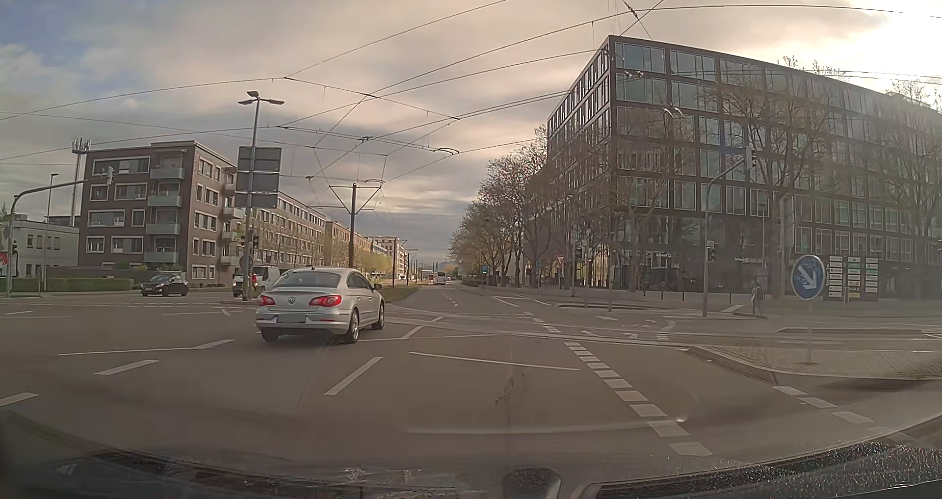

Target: Follow the waypoints while adhering to traffic rules and regulations

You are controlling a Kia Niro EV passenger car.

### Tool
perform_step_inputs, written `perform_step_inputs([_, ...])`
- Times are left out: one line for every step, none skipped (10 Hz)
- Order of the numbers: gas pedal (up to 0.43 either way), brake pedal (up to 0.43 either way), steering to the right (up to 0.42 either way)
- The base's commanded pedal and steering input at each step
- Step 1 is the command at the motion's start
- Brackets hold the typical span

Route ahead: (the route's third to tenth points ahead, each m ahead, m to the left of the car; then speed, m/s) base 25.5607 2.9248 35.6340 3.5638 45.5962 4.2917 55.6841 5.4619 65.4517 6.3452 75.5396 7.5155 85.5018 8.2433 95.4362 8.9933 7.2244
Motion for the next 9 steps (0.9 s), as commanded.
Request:
perform_step_inputs([0.248, 0.0, 0.005])
perform_step_inputs([0.248, 0.0, 0.005])
perform_step_inputs([0.248, 0.0, 0.004])
perform_step_inputs([0.24, 0.0, 0.003])
perform_step_inputs([0.228, 0.0, 0.003])
perform_step_inputs([0.228, 0.0, 0.003])
perform_step_inputs([0.22, 0.0, 0.002])
perform_step_inputs([0.22, 0.0, 0.002])
perform_step_inputs([0.209, 0.0, 0.001])
